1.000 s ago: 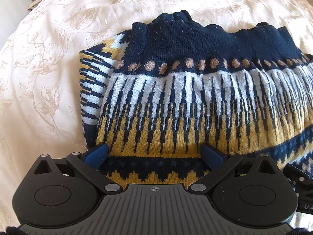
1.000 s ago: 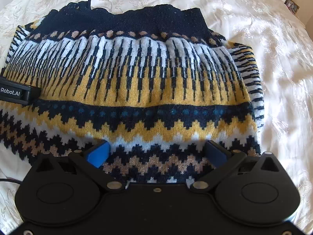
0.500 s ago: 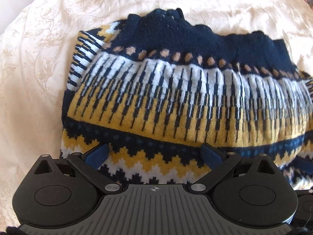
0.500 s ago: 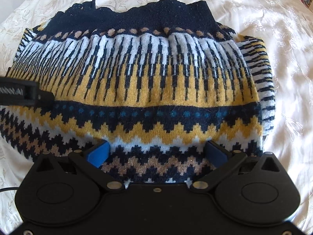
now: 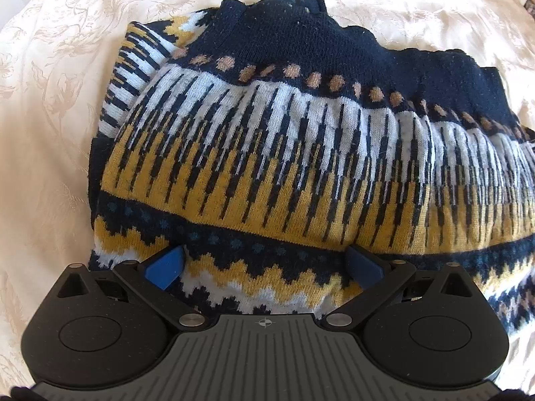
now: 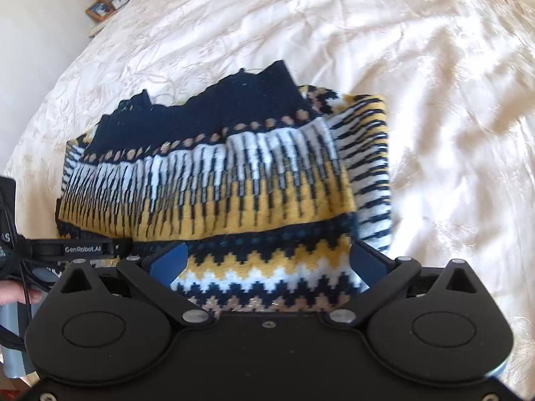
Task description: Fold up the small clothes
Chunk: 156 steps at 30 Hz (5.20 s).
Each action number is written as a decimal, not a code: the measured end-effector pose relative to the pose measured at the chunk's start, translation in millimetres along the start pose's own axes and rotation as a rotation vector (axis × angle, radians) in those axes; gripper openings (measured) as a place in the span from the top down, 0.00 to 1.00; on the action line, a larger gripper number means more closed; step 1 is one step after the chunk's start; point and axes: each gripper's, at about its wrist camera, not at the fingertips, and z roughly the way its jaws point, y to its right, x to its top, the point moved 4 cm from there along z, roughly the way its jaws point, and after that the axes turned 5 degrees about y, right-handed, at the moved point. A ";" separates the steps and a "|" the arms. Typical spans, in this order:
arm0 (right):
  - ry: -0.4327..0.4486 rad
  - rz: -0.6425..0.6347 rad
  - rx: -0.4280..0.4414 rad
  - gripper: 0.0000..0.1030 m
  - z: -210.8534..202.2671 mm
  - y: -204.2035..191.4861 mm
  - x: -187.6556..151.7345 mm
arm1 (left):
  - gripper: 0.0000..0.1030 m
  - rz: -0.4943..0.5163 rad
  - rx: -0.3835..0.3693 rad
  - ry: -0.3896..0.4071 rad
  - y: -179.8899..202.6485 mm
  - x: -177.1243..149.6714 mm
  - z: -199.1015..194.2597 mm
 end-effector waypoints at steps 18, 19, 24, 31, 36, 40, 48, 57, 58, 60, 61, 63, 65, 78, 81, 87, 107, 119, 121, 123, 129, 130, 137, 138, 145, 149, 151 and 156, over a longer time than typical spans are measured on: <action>-0.064 0.320 0.367 0.00 37.1 61.1 10.8 | 0.09 -0.047 -0.013 0.031 12.4 24.0 -35.4; -0.064 0.332 0.378 0.00 37.4 63.2 10.8 | 0.09 -0.037 -0.022 0.058 17.0 34.0 -40.7; -0.058 0.354 0.429 0.00 32.3 73.5 8.2 | 0.09 0.006 -0.021 0.073 42.1 74.7 -28.3; -0.060 0.373 0.417 0.00 32.3 69.7 8.6 | 0.00 0.098 0.111 -0.046 74.7 94.5 26.6; -0.061 0.347 0.400 0.00 34.9 66.8 7.7 | 0.00 0.068 0.081 -0.065 69.8 99.3 38.4; -0.060 0.253 0.398 0.00 35.8 59.6 7.1 | 0.00 0.079 0.081 -0.055 68.6 99.8 42.6; -0.072 0.327 0.430 0.27 30.1 64.2 12.1 | 0.03 0.058 0.065 -0.037 63.4 90.8 19.3; -0.083 0.211 0.259 0.65 13.6 35.1 20.7 | 0.12 0.004 0.044 0.043 11.2 26.3 -68.1; -0.078 0.194 0.239 0.65 10.2 30.5 22.3 | 0.12 0.006 0.046 0.044 1.5 15.8 -76.5; -0.067 0.160 0.199 0.65 0.2 16.5 26.4 | 0.12 0.004 0.044 0.040 -18.4 2.4 -89.0; -0.060 0.153 0.191 0.66 -5.3 8.8 29.0 | 0.12 0.000 0.044 0.037 -27.6 -3.1 -94.4; -0.044 0.129 0.173 0.66 -16.8 -9.0 35.2 | 0.12 -0.012 0.044 0.034 -44.8 -14.7 -100.3; -0.025 0.100 0.165 0.66 -27.0 -31.3 43.4 | 0.12 -0.031 0.028 0.038 -62.8 -26.7 -103.9; -0.043 -0.052 0.256 0.68 1.9 -223.0 57.8 | 0.12 -0.061 -0.037 0.034 -154.5 -35.9 -112.5; -0.087 -0.086 0.241 0.68 29.0 -252.9 45.4 | 0.12 -0.072 -0.041 0.028 -167.9 -39.1 -110.6; -0.129 -0.183 0.141 0.66 62.8 -286.8 25.4 | 0.12 -0.092 -0.033 0.008 -186.6 -42.6 -102.8; 0.065 -0.027 0.042 0.22 3.5 -170.7 27.0 | 0.12 0.095 -0.134 0.224 -87.6 62.2 -120.8; 0.041 -0.026 0.008 0.08 6.8 -137.9 17.7 | 0.08 0.130 -0.021 0.090 -78.3 46.1 -26.9; 0.047 -0.027 0.019 0.06 10.9 -136.8 24.6 | 0.03 0.048 -0.043 0.074 -95.9 38.3 -25.8; 0.054 -0.029 0.021 0.05 16.8 -135.1 32.8 | 0.03 0.007 -0.056 0.067 -104.2 33.1 -28.1; 0.051 -0.007 -0.035 0.04 59.4 -126.6 67.8 | 0.03 0.017 -0.039 0.104 -101.9 25.3 -34.6; 0.036 -0.004 -0.046 0.04 69.6 -126.4 72.2 | 0.03 0.010 -0.042 0.104 -102.7 25.0 -34.5; -0.082 -0.135 -0.134 0.01 132.9 -144.4 81.0 | 0.02 -0.019 -0.052 0.089 -103.8 24.6 -33.1; -0.087 -0.146 -0.137 0.01 137.2 -146.0 81.5 | 0.00 -0.022 -0.046 0.086 -103.9 24.8 -32.7; -0.018 -0.182 -0.113 0.01 113.8 -148.2 86.5 | 0.00 -0.001 -0.022 0.154 -98.1 48.1 -57.0; 0.067 -0.141 -0.085 0.01 72.7 -143.1 73.7 | 0.00 0.026 -0.013 0.216 -92.7 75.2 -64.3; 0.077 -0.147 -0.082 0.01 60.5 -147.0 62.1 | 0.00 0.040 0.013 0.229 -89.6 91.9 -57.1; -0.010 -0.150 -0.100 0.01 62.6 -154.6 28.4 | 0.00 0.080 0.139 0.151 -98.9 109.1 -12.0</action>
